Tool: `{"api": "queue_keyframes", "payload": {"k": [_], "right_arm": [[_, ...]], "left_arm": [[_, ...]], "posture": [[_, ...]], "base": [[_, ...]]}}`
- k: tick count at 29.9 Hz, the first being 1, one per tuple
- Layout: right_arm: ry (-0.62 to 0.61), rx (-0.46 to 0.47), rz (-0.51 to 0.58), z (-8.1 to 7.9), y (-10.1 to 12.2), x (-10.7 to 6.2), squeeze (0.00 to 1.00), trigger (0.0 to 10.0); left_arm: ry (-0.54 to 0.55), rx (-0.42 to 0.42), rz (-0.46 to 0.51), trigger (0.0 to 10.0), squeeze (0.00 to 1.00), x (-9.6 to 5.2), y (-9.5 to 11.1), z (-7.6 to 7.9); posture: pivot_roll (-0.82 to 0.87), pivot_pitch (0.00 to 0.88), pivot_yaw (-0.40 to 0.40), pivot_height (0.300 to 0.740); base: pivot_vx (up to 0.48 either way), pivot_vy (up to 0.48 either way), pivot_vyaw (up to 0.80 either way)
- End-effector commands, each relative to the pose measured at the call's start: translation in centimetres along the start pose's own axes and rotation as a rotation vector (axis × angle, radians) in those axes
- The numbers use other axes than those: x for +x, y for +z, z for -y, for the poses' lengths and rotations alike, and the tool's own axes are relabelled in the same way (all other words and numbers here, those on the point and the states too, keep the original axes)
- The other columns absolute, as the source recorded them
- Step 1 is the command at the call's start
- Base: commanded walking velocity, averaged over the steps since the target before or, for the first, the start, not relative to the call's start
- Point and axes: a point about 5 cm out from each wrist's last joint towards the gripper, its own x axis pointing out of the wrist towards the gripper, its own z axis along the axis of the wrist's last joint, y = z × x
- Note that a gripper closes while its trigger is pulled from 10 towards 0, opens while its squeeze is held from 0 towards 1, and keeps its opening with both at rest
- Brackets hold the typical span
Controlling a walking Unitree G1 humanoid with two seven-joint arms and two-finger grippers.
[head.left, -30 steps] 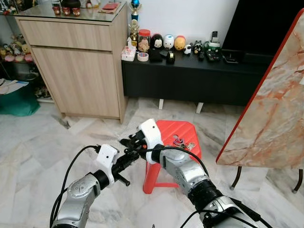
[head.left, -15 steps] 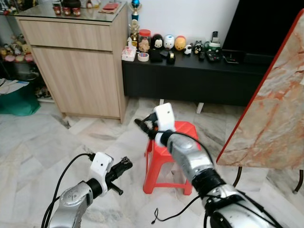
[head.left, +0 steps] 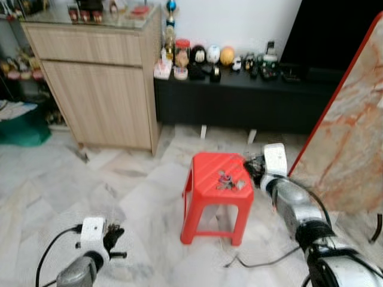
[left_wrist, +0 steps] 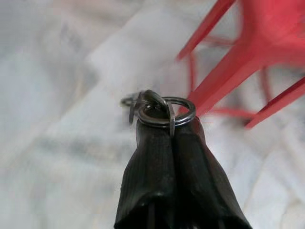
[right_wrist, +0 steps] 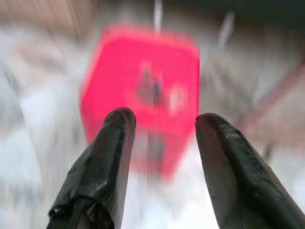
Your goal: Hang keys on a hook
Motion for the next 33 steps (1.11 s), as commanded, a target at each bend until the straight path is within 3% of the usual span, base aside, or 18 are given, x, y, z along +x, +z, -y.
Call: {"api": "queue_keyframes", "payload": {"k": [1,2,4,9,11,13,16,20,28,33], "right_arm": [[-0.038,0.036,-0.077,0.7,-2.5,-0.4,0.0,10.0],[-0.043,0.082,-0.114,0.8,-4.3,-0.8,0.0,10.0],[-0.12,0.335,-0.152,1.9,-7.0,-1.7,0.0,10.0],[-0.155,0.26,-0.245,2.3,-9.7,-2.7,0.0,10.0],[-0.127,0.181,-0.366,1.6,-13.0,-3.9,0.0,10.0],[-0.12,0.169,-0.385,1.4,-13.6,-4.2,0.0,10.0],[-0.152,0.236,-0.411,1.1,-15.0,-4.8,0.0,10.0],[-0.154,0.244,-0.41,1.2,-15.3,-5.0,0.0,10.0],[-0.175,0.244,-0.408,2.2,-14.9,-5.1,0.0,10.0],[-0.174,0.25,-0.414,1.8,-15.4,-5.2,0.0,10.0]], "left_arm": [[0.036,-0.016,-0.068,10.0,0.0,-0.3,-1.9,0.0],[0.055,-0.019,-0.107,10.0,0.0,-0.5,-2.8,0.0],[0.076,-0.001,-0.173,10.0,0.0,-1.0,-4.5,0.0],[0.085,0.005,-0.211,10.0,0.0,-1.3,-5.6,0.2],[0.106,-0.001,-0.257,10.0,0.0,-1.6,-6.6,0.4],[0.115,-0.006,-0.262,10.0,0.0,-1.6,-6.7,0.4],[0.145,-0.025,-0.259,10.0,0.0,-1.6,-6.8,0.3],[0.134,0.018,-0.277,10.0,0.0,-1.7,-7.0,0.4],[0.134,0.014,-0.306,10.0,0.0,-2.0,-7.7,0.5],[0.147,0.006,-0.337,10.0,0.0,-2.5,-8.3,0.0]], "posture": [[0.11,0.0,-0.082,0.74],[0.12,0.0,-0.084,0.74],[0.12,0.0,-0.073,0.74],[0.08,0.0,-0.053,0.74],[0.1,0.0,-0.062,0.74],[0.1,0.0,-0.062,0.74],[0.11,0.0,-0.063,0.74],[0.09,0.0,-0.052,0.74],[0.09,0.0,-0.052,0.74],[0.09,0.0,-0.051,0.74]], "base": [[0.0,0.0,0.0],[0.0,0.0,0.0],[0.0,0.0,0.0],[0.0,0.0,0.0],[0.0,0.0,0.0],[0.0,0.0,0.0],[0.0,0.0,0.0],[0.0,-0.17,0.0],[0.0,-0.471,0.0],[0.0,-0.451,0.0]]}}
